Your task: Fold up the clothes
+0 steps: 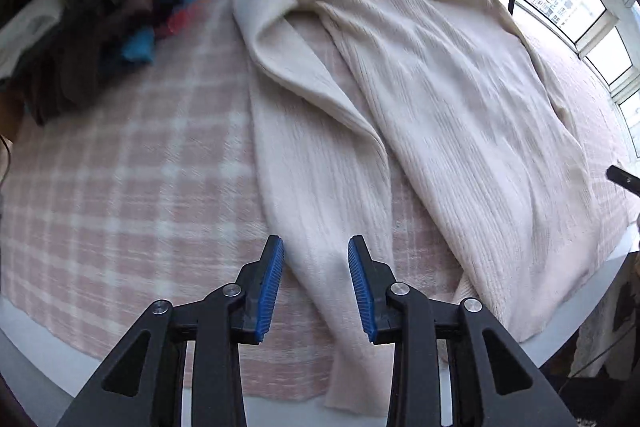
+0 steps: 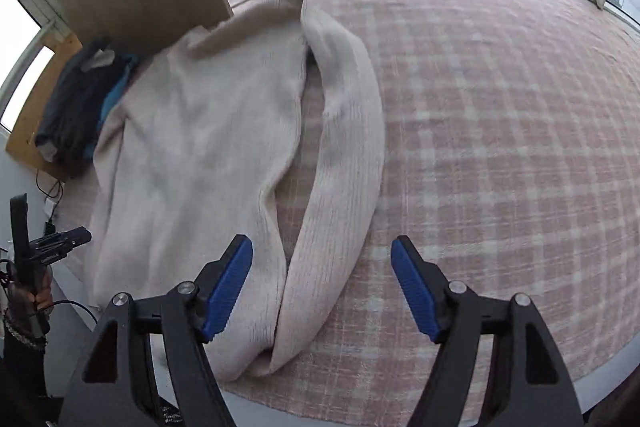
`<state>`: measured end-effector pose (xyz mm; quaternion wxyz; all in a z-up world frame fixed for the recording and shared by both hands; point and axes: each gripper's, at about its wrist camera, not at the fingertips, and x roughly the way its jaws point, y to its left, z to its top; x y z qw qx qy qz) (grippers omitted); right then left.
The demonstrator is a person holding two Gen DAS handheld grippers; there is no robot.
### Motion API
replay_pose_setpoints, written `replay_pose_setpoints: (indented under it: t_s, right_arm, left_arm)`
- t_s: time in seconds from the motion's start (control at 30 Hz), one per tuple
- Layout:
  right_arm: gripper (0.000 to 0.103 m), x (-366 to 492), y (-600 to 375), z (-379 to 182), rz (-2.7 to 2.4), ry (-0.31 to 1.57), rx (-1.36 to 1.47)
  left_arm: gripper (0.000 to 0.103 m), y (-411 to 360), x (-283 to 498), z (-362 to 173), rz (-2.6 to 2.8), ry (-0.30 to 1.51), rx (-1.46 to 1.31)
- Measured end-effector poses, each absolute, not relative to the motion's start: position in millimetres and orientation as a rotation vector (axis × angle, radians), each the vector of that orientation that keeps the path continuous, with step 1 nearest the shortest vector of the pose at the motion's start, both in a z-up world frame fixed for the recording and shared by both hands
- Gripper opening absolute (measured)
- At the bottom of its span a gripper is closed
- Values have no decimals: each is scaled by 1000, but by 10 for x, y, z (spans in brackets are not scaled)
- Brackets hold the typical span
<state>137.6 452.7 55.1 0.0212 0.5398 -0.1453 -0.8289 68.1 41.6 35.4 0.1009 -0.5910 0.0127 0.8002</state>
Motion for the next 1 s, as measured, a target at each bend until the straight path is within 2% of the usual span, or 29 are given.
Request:
replay_pose_setpoints:
  t_s: [0.03, 0.1, 0.2, 0.23, 0.27, 0.3, 0.33, 0.37, 0.43, 0.47, 0.53, 0.6, 0.63, 0.67, 0.73, 0.83, 0.9, 0.93, 0.97, 1.0]
  right_arm:
    - [71, 1343, 4477, 452, -2560, -440, 1699]
    - [71, 1295, 4429, 341, -2570, -407, 1745]
    - [71, 1283, 4433, 251, -2571, -390, 1801]
    - [67, 1292, 4457, 234, -2555, -415, 1804]
    - [54, 1305, 4495, 220, -2544, -450, 1808]
    - [44, 1317, 4539, 209, -2535, -483, 1810]
    - [28, 1328, 4584, 198, -2526, -517, 1812]
    - [19, 1340, 4628, 187, -2516, -551, 1814]
    - [16, 1363, 4711, 170, -2500, -608, 1815]
    - [10, 1374, 4728, 180, -2507, -603, 1809]
    - [11, 1395, 4745, 211, -2510, -590, 1788]
    - [20, 1415, 4730, 247, -2514, -555, 1775]
    - [40, 1426, 4714, 239, -2511, -539, 1783]
    - [52, 1437, 4697, 232, -2507, -522, 1791]
    - [52, 1458, 4665, 217, -2500, -488, 1806]
    - [52, 1484, 4633, 174, -2490, -455, 1832]
    - [51, 1495, 4633, 133, -2486, -452, 1847]
    - [43, 1506, 4648, 138, -2488, -460, 1836]
    - [19, 1513, 4664, 139, -2486, -470, 1831]
    - [13, 1515, 4689, 135, -2476, -485, 1840]
  left_arm:
    - [30, 458, 688, 334, 2372, 60, -1748]
    - [11, 537, 700, 306, 2384, 96, -1745]
    - [7, 566, 701, 391, 2384, 56, -1701]
    - [7, 550, 704, 437, 2391, 41, -1688]
    - [7, 525, 708, 486, 2397, 21, -1679]
    - [7, 494, 711, 539, 2405, 4, -1669]
    - [7, 455, 716, 600, 2420, -7, -1658]
    - [6, 408, 720, 661, 2440, -9, -1647]
    - [6, 286, 725, 782, 2502, 22, -1628]
    - [6, 224, 728, 842, 2533, 39, -1617]
    - [6, 75, 770, 892, 2587, 73, -1609]
    - [8, -88, 832, 907, 2637, 108, -1606]
    - [7, -169, 863, 914, 2662, 126, -1604]
    - [8, -251, 894, 921, 2687, 144, -1602]
    - [9, -291, 922, 886, 2702, 164, -1584]
    - [11, 334, 1064, 704, 2485, 250, -1466]
    - [16, 513, 1143, 661, 2408, 291, -1432]
    - [16, 554, 1161, 647, 2386, 300, -1426]
    - [16, 596, 1178, 633, 2364, 309, -1420]
    - [16, 638, 1196, 619, 2342, 318, -1414]
